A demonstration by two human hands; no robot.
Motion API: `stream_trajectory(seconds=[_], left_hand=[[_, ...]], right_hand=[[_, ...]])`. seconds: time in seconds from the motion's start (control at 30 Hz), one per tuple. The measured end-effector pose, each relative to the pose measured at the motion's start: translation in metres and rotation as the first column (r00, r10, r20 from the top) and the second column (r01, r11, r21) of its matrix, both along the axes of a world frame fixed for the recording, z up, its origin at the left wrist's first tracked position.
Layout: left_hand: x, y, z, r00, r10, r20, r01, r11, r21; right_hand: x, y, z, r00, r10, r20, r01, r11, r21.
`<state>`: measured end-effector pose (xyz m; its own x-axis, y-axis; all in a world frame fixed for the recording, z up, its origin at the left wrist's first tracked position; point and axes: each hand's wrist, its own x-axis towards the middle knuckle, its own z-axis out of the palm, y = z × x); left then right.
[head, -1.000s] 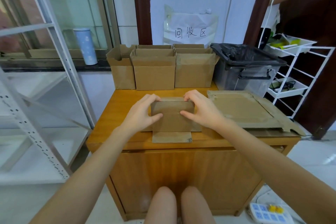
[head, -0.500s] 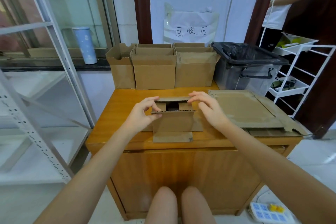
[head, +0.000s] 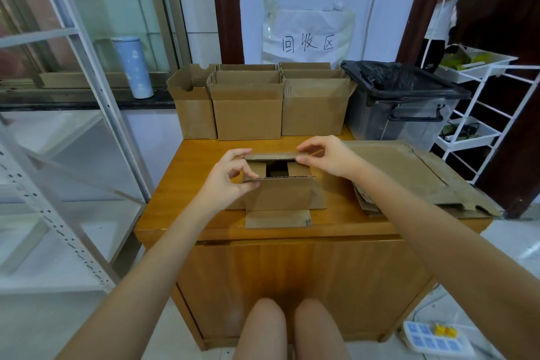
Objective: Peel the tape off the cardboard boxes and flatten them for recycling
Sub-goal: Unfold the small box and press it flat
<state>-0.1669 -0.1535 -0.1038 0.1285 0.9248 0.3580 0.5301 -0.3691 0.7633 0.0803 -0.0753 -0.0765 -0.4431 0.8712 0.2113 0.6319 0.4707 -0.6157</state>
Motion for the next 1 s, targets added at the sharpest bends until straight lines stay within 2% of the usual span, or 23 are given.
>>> stream_trajectory(seconds=[0.1, 0.23, 0.4, 0.5, 0.57, 0.67, 0.77, 0.9, 1.0], left_hand=[[0.002, 0.000, 0.001, 1.000, 0.005, -0.009, -0.005, 1.000, 0.010], [0.003, 0.000, 0.003, 1.000, -0.018, -0.024, 0.019, 0.999, 0.041], [0.004, 0.000, 0.002, 1.000, -0.025, -0.019, 0.025, 1.000, -0.010], [0.004, 0.001, 0.000, 0.999, -0.025, 0.024, 0.026, 0.999, -0.036], [0.005, 0.001, 0.000, 1.000, -0.019, 0.023, 0.020, 0.999, -0.038], [0.004, 0.004, 0.000, 0.999, -0.021, -0.024, 0.021, 0.999, -0.031], [-0.001, 0.010, 0.002, 0.990, -0.018, -0.143, 0.017, 1.000, -0.005], [-0.002, 0.012, 0.012, 0.968, -0.036, -0.249, 0.040, 0.999, 0.011], [0.001, 0.014, 0.021, 0.947, -0.064, -0.316, 0.070, 0.998, 0.008]], right_hand=[[-0.002, 0.005, 0.003, 1.000, -0.026, -0.008, 0.026, 0.999, 0.039], [-0.010, 0.019, 0.003, 0.977, -0.211, -0.018, 0.211, 0.976, 0.058], [-0.024, 0.035, 0.000, 0.935, -0.337, -0.105, 0.320, 0.935, -0.152], [-0.032, 0.036, -0.006, 0.909, -0.398, -0.126, 0.368, 0.906, -0.210], [-0.033, 0.035, -0.009, 0.900, -0.407, -0.157, 0.366, 0.900, -0.236], [-0.028, 0.033, -0.010, 0.903, -0.386, -0.188, 0.352, 0.916, -0.193], [-0.019, 0.025, -0.006, 0.918, -0.357, -0.173, 0.333, 0.930, -0.155], [-0.009, 0.010, 0.002, 0.936, -0.348, -0.046, 0.341, 0.933, -0.116], [-0.011, 0.002, 0.007, 0.939, -0.342, 0.027, 0.342, 0.925, -0.165]])
